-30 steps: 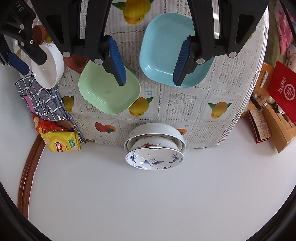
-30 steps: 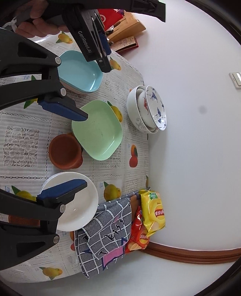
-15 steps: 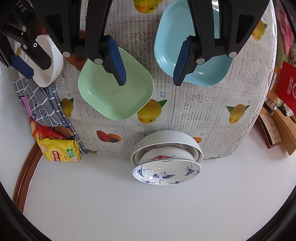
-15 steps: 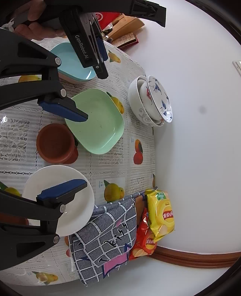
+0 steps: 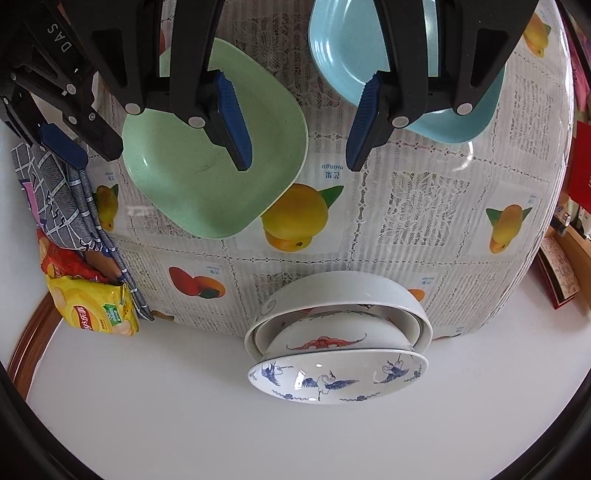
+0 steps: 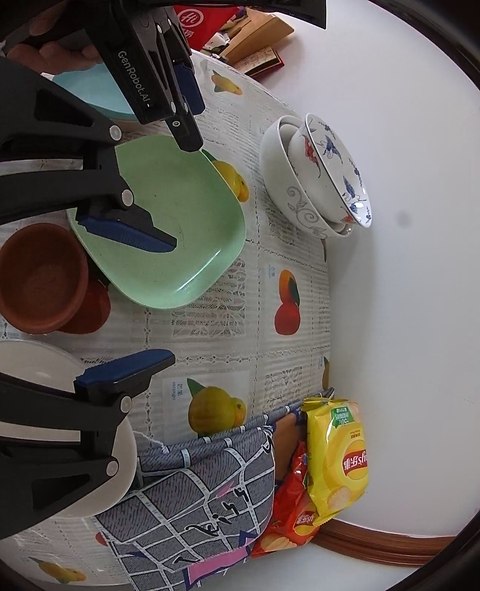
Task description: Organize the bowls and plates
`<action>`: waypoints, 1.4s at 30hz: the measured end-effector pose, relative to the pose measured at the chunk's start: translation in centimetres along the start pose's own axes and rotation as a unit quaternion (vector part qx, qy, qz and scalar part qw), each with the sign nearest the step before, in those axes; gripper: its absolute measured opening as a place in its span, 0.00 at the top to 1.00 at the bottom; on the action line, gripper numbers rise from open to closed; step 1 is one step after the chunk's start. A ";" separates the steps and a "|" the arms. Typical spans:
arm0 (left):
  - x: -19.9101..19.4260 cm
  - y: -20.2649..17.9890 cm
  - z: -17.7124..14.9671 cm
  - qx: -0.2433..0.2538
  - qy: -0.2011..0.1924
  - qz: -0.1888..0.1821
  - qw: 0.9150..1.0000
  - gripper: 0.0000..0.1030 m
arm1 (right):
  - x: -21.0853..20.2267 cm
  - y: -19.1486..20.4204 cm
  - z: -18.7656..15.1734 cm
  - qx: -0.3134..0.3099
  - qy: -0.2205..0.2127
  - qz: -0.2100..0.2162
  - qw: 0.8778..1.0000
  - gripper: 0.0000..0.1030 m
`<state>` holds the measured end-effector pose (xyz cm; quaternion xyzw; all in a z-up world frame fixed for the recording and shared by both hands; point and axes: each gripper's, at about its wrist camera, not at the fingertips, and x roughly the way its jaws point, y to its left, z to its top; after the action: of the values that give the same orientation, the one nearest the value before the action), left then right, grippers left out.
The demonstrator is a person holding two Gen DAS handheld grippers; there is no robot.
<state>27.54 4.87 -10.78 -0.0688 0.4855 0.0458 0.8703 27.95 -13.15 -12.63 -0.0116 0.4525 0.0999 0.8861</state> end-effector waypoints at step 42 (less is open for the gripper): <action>-5.9 0.4 -0.3 -0.008 -0.049 -0.043 0.998 0.83 | -6.3 1.0 0.3 0.017 -0.051 0.000 0.999 0.93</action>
<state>24.12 5.14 -6.00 -0.0940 0.4384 0.0154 0.8937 24.36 -13.21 -7.30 0.0084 0.4079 0.0930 0.9082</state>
